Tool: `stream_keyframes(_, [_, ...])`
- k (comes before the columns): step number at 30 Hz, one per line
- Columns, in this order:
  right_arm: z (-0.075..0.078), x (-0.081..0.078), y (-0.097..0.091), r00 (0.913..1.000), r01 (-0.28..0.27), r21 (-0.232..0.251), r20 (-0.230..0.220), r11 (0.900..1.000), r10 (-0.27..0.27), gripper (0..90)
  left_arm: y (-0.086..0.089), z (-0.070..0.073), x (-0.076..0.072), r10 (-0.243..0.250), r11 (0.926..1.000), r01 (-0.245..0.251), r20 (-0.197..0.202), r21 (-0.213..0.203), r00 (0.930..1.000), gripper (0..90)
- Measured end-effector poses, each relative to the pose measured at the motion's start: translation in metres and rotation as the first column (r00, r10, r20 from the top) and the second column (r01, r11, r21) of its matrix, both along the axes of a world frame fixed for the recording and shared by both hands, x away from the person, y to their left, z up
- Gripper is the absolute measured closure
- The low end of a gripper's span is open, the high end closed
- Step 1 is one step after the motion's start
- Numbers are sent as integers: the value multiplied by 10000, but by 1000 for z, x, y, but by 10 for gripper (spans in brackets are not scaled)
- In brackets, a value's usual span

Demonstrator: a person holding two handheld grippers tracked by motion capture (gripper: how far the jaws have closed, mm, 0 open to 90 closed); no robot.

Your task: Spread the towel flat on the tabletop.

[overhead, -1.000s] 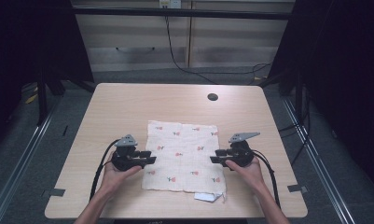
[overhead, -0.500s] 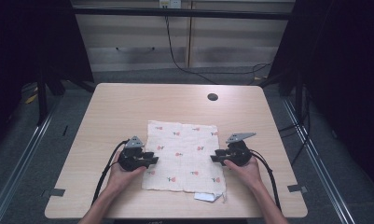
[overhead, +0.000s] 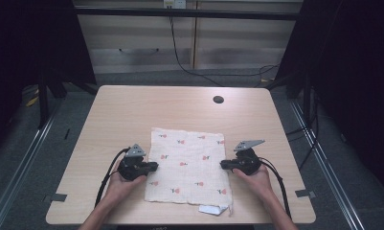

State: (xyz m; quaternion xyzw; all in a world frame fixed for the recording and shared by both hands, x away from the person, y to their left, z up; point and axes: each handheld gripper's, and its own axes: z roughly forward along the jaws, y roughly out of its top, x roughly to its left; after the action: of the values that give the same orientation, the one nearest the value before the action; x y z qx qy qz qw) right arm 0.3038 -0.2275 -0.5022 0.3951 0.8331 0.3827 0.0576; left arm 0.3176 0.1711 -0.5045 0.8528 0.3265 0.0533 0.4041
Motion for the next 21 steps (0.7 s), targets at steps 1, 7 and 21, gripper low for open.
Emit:
stream_keyframes(1, [0,-1,-1,10000,-14,-95,49,10000,14,849,0,0,-2,-25,10000,25,-9,10,10000,847])
stream_keyframes(7, [2,-7,-1,9998,-165,-198,-55,9997,164,851,5,1,-14,-254,9996,251,-310,-100,9992,867])
stream_keyframes(21, [3,-32,-4,9990,-358,-47,-251,9993,357,861,6,5,-42,-1243,9920,1253,-516,163,9909,889])
